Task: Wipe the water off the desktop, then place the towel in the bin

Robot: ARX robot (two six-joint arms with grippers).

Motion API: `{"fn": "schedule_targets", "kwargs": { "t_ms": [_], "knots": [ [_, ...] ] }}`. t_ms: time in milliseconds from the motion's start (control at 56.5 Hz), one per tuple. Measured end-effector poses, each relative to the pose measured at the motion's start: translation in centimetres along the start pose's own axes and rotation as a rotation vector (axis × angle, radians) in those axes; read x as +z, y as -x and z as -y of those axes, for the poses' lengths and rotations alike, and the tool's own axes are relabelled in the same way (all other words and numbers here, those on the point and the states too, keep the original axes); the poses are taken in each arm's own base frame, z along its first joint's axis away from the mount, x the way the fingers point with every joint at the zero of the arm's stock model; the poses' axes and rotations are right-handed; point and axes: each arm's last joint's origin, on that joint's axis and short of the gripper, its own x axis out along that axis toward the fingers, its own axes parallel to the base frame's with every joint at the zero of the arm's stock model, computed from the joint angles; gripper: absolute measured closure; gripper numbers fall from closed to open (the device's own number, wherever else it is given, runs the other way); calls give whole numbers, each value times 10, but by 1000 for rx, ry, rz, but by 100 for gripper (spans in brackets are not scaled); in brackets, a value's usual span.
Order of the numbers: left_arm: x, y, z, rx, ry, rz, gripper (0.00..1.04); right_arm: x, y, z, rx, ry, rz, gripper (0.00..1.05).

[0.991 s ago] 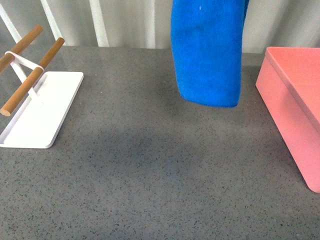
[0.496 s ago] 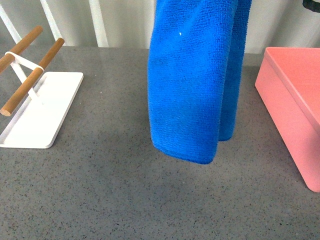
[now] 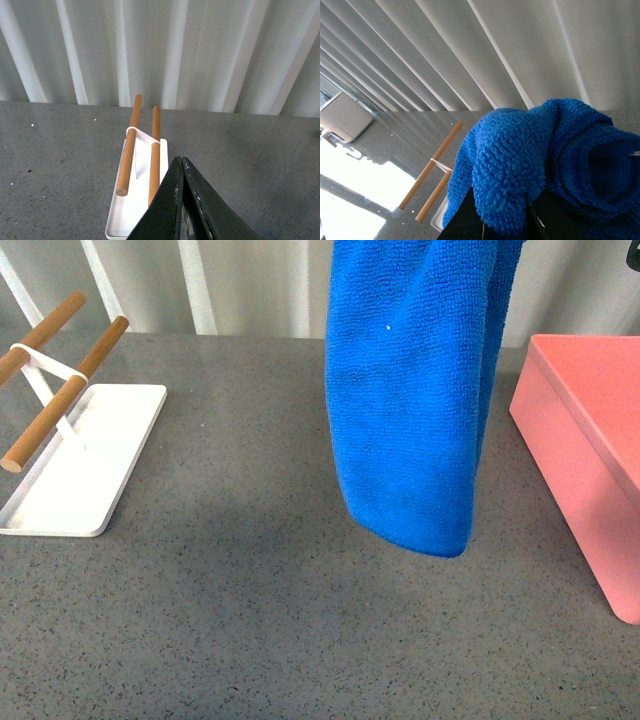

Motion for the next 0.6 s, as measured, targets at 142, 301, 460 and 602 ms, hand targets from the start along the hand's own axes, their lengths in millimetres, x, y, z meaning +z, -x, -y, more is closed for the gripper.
{"fn": "schedule_targets", "kwargs": {
  "t_ms": [142,301,460,602],
  "knots": [
    [3,7,0,-1,0,7,101,0,1,2,-15,5,6,97],
    [6,14,0,0,0,21,101,1,2,4,-27,4,9,97],
    [9,20,0,0,0,28,101,0,1,6,-36,8,3,97],
    [10,26,0,0,0,32,101,-1,1,7,-48,10,-2,97]
  ]
}}
